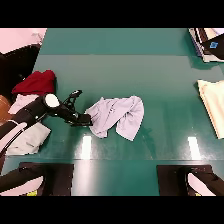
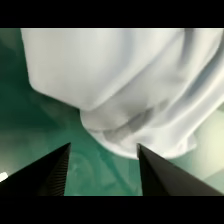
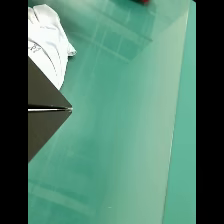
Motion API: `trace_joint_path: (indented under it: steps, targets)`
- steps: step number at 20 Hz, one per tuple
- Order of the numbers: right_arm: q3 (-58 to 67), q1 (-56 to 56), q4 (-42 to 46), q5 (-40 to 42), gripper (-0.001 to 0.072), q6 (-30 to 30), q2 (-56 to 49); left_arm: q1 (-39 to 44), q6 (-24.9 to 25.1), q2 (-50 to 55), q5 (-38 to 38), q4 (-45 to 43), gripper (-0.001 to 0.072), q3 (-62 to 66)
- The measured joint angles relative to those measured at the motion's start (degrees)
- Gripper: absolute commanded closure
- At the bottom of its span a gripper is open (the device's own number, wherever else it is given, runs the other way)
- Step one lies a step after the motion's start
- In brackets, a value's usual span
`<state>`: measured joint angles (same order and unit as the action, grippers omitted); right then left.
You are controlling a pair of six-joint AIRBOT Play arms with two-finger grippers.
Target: Fold the shirts.
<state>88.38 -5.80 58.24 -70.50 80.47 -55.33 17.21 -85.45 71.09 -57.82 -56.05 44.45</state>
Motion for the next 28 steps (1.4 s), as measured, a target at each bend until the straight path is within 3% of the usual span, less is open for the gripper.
trace_joint_path:
  steps: [4, 5, 6, 7, 13, 16, 17, 19, 24, 28]
  targets:
    - [-0.17, 0.0, -0.15, 0.24, 0.07, 0.0, -0.17, 0.31, 0.98, 0.09, 4.76, 3.72, 0.0211, -1.81]
    - [-0.17, 0.0, -0.2, 0.24, 0.07, 0.0, -0.17, 0.57, 1.16, 0.09, 5.66, 4.11, 0.0339, -2.01]
    - [-0.17, 0.0, -0.22, 0.22, 0.07, 0.0, -0.2, 1.09, 1.33, 0.09, 6.34, 4.5, 0.0555, -2.16]
    - [-0.17, 0.0, -0.2, 0.2, 0.07, 0.0, -0.22, 1.62, 1.4, 0.09, 6.91, 4.85, 0.0682, -2.21]
    - [-0.63, 0.0, 1.86, -5.6, 0.07, 0.37, -0.61, -1.55, 1.73, -1.42, 5.03, 2.73, 0.0687, 1.84]
    - [-6.36, 0.0, 3.61, -10.58, 0.0699, 2.23, -0.5, -6.78, 1.75, -3.72, 1.86, -1.38, 0.0687, 7.58]
    - [-9.99, -0.02, 3.89, -11.04, 0.0665, 3.04, -0.09, -8.11, 1.77, -4.28, 0.94, -2.43, 0.0686, 9.35]
    - [-19.67, -0.26, 3.67, -10.14, 0.0243, 4.61, 0.74, -10.03, 1.79, -5.07, -0.46, -3.76, 0.0687, 12.24]
    - [-44.3, -5.29, -5.38, -2.21, 0.0248, 5.09, -2.62, -11.8, 1.88, -5.75, -1.9, -5.42, 0.0686, 14.93]
    - [-51.87, -14.58, -15.13, 7.02, 0.0286, 1.9, -10.29, -12.13, 1.88, -5.86, -2.19, -5.86, 0.0686, 15.41]
